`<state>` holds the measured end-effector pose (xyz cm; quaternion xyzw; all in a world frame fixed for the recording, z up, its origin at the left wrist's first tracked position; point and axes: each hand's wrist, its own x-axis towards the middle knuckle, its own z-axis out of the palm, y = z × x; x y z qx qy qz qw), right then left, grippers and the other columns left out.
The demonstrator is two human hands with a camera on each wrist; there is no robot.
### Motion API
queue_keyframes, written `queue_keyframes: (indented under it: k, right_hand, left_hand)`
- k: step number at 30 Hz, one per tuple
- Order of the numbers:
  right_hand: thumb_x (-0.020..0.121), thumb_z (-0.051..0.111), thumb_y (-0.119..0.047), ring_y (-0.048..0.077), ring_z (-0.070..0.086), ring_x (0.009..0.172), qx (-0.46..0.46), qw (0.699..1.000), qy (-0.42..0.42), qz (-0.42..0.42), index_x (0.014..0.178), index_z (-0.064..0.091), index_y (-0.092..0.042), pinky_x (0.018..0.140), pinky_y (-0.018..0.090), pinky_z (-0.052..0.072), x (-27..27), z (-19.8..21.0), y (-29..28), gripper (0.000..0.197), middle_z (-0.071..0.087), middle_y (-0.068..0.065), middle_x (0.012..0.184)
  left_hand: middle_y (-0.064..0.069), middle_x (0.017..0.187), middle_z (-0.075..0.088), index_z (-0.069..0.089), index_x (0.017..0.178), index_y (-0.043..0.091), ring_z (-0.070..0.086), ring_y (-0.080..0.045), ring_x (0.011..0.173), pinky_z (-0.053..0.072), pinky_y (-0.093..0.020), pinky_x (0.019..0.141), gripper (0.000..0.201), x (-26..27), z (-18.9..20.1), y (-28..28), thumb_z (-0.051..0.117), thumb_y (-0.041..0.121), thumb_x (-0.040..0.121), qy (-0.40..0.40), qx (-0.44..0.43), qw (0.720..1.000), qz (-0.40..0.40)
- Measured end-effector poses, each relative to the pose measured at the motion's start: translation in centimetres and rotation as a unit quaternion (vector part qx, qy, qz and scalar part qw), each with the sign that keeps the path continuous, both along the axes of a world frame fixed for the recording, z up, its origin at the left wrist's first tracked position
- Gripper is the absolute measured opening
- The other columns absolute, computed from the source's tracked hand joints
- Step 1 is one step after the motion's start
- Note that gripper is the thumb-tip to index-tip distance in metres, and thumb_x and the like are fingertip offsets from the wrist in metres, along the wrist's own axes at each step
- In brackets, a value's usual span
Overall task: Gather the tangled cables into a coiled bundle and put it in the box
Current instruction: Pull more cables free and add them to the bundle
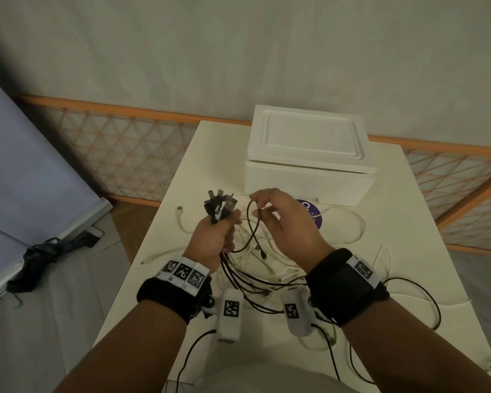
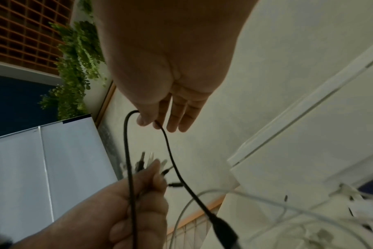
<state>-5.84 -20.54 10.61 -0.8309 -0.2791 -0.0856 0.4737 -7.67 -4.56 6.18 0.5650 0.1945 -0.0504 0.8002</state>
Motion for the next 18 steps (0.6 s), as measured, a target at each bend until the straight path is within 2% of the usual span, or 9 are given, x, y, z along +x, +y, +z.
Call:
queue_keyframes:
  k: [4,6,8,9,11,12,14,16,18]
  right_hand:
    - [0.087,0.054,0.001,0.014,0.056,0.081,-0.032,0.999,-0.028,-0.009,0.088,0.051,-0.011,0.073,0.021,0.043,0.0,1.7,-1.4,0.013,0.058,-0.001,0.086]
    - [0.086,0.057,-0.002,0.010,0.052,0.072,-0.085,0.996,0.003,-0.011,0.085,0.048,-0.019,0.066,0.021,0.042,-0.1,2.2,-3.1,0.019,0.055,-0.007,0.077]
    - [0.080,0.061,-0.011,0.015,0.055,0.068,-0.150,0.984,0.081,-0.050,0.077,0.042,-0.029,0.064,0.032,0.045,-0.1,2.2,-4.8,0.026,0.058,-0.006,0.071]
    - [0.078,0.062,-0.017,0.017,0.056,0.070,-0.206,0.968,0.127,-0.071,0.075,0.044,-0.029,0.065,0.033,0.045,-0.2,2.2,-5.5,0.022,0.059,-0.005,0.071]
    - [0.077,0.061,-0.028,0.018,0.057,0.084,-0.365,0.909,0.188,-0.073,0.081,0.055,-0.029,0.076,0.031,0.042,-0.9,2.4,-6.0,0.008,0.060,-0.008,0.083]
    - [0.077,0.062,-0.031,0.016,0.055,0.093,-0.411,0.889,0.195,-0.054,0.089,0.060,-0.028,0.084,0.029,0.038,-1.4,2.4,-6.0,0.013,0.060,-0.009,0.094]
    - [0.076,0.065,-0.028,0.012,0.048,0.107,-0.386,0.896,0.221,-0.002,0.109,0.059,-0.026,0.091,0.026,0.033,-2.4,2.5,-5.1,0.033,0.054,-0.008,0.117]
    - [0.077,0.067,-0.022,0.010,0.044,0.116,-0.281,0.922,0.263,0.051,0.131,0.047,-0.026,0.094,0.023,0.033,-3.8,2.6,-2.9,0.058,0.046,-0.007,0.132]
    - [0.074,0.070,-0.023,0.012,0.051,0.112,-0.245,0.924,0.274,0.108,0.137,0.036,-0.024,0.093,0.026,0.042,-5.0,1.5,-0.2,0.072,0.051,-0.005,0.128]
  left_hand:
    - [0.005,0.041,0.030,0.043,0.056,0.017,0.023,-0.009,0.032,0.019,-0.016,0.034,0.045,0.0,-0.6,1.9,0.054,0.037,0.095,0.062,-0.062,0.993,0.075]
    - [0.005,0.039,0.026,0.037,0.045,0.019,0.022,-0.009,0.029,0.020,-0.015,0.032,0.057,-0.6,-1.0,3.1,0.051,0.039,0.096,0.091,-0.106,0.985,0.097]
    - [0.004,0.037,0.024,0.033,0.039,0.021,0.021,-0.010,0.028,0.021,-0.015,0.032,0.062,-1.4,-1.2,3.8,0.050,0.036,0.097,0.101,-0.142,0.979,0.104]
    - [0.004,0.038,0.023,0.032,0.040,0.021,0.022,-0.010,0.028,0.022,-0.015,0.033,0.061,-1.9,-1.3,3.8,0.051,0.032,0.097,0.106,-0.148,0.978,0.104]
    - [0.004,0.039,0.024,0.030,0.045,0.021,0.022,-0.010,0.031,0.023,-0.018,0.034,0.055,-2.6,-1.3,3.4,0.054,0.022,0.095,0.119,-0.148,0.977,0.100]
    - [0.004,0.040,0.025,0.030,0.048,0.020,0.023,-0.010,0.032,0.024,-0.019,0.035,0.052,-2.9,-1.2,2.9,0.054,0.017,0.094,0.121,-0.146,0.977,0.095]
    - [0.003,0.043,0.028,0.032,0.055,0.019,0.026,-0.011,0.035,0.026,-0.020,0.037,0.044,-3.2,-0.8,1.8,0.053,0.013,0.092,0.120,-0.143,0.979,0.079]
    - [0.002,0.046,0.030,0.036,0.061,0.018,0.029,-0.012,0.038,0.029,-0.022,0.040,0.037,-3.6,0.1,0.1,0.054,0.016,0.093,0.103,-0.152,0.982,0.049]
    - [0.001,0.045,0.032,0.041,0.056,0.017,0.031,-0.012,0.038,0.030,-0.022,0.041,0.041,-4.2,1.1,-1.4,0.055,0.027,0.094,0.065,-0.156,0.986,0.016]
